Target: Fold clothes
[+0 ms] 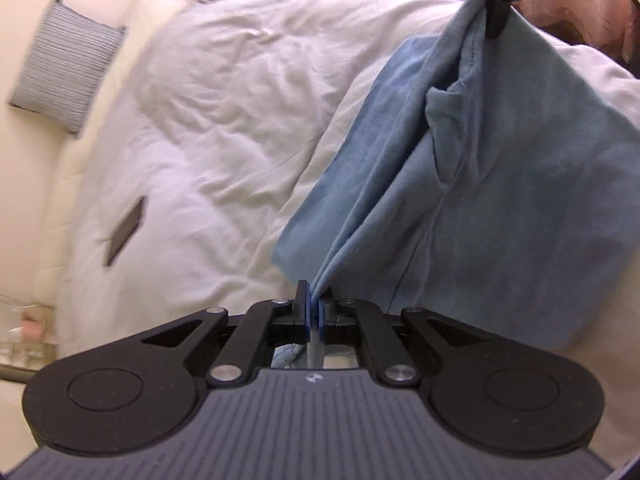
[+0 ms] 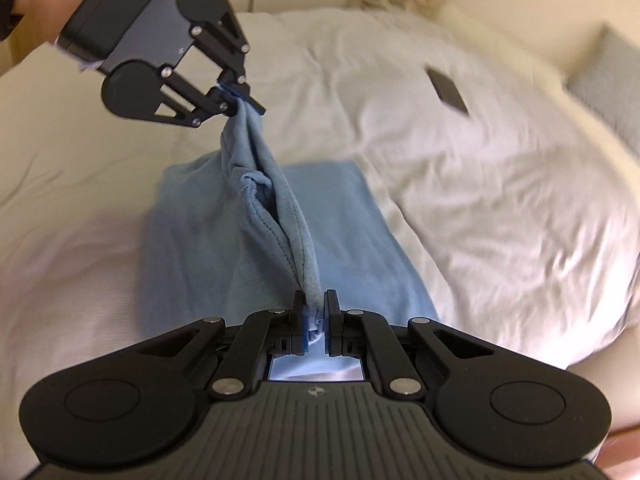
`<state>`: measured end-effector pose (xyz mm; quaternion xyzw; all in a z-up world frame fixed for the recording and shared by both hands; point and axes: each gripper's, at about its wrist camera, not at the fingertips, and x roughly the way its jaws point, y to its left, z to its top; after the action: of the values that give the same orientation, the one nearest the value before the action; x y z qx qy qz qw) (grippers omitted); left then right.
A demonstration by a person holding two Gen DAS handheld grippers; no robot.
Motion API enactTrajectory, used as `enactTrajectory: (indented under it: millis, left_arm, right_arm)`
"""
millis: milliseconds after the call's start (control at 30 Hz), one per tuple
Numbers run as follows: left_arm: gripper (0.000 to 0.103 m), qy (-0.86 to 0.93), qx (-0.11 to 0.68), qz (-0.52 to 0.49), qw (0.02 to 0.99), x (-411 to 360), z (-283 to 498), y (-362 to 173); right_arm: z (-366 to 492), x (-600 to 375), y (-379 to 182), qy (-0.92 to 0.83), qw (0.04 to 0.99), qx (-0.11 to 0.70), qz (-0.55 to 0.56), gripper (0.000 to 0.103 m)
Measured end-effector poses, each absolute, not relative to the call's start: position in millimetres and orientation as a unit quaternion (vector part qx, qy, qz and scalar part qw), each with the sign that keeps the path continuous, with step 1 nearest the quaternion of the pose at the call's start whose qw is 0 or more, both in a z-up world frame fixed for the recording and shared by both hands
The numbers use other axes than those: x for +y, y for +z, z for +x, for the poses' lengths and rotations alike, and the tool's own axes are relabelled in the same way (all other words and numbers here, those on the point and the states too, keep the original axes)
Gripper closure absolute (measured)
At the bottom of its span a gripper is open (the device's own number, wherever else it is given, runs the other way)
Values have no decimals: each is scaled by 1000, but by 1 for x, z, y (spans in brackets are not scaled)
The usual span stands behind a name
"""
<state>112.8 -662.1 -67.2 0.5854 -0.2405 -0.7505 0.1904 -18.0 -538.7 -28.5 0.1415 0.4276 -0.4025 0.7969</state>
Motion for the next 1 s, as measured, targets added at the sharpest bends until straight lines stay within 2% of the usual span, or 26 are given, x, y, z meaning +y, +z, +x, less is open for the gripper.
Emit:
enactTrajectory:
  millis: [267,367,400,433,467,533,733,833,1000]
  left_arm:
    - [99,-749,-213,611,140,-717,69,-106]
    - [83,-753,-197,607,163,-728,68,-110]
    - [75,-759,-179,600,177,-733,70,-106]
    - [72,-767,-154,593,193,-738,74,-101]
    - [72,-773,-128,585,209,-744,79,-96]
    - [72,-779,-83,574,236,-754,94,-88]
    - [66,-798,38,538,270,-776,131,-76]
    - [66,-809,89,515,270,-787,134,-78]
    - [67,-823,163,483,251,-808,130,-88]
  right_arm:
    - [-79,-607,-70,-392,780,402,276,97]
    - [-89,-616,-79,-386,781,396,289,97]
    - [-93,-618,-81,-388,779,394,296,96]
    - [-96,-620,-83,-390,776,392,303,92]
    - [-100,-622,-84,-397,771,388,312,90]
    - [-109,-626,-86,-412,760,379,329,77]
    - [-121,-620,-82,-429,746,357,363,76]
    - [-117,-616,-80,-427,747,352,368,67]
    - [-113,-619,-85,-433,739,342,387,67]
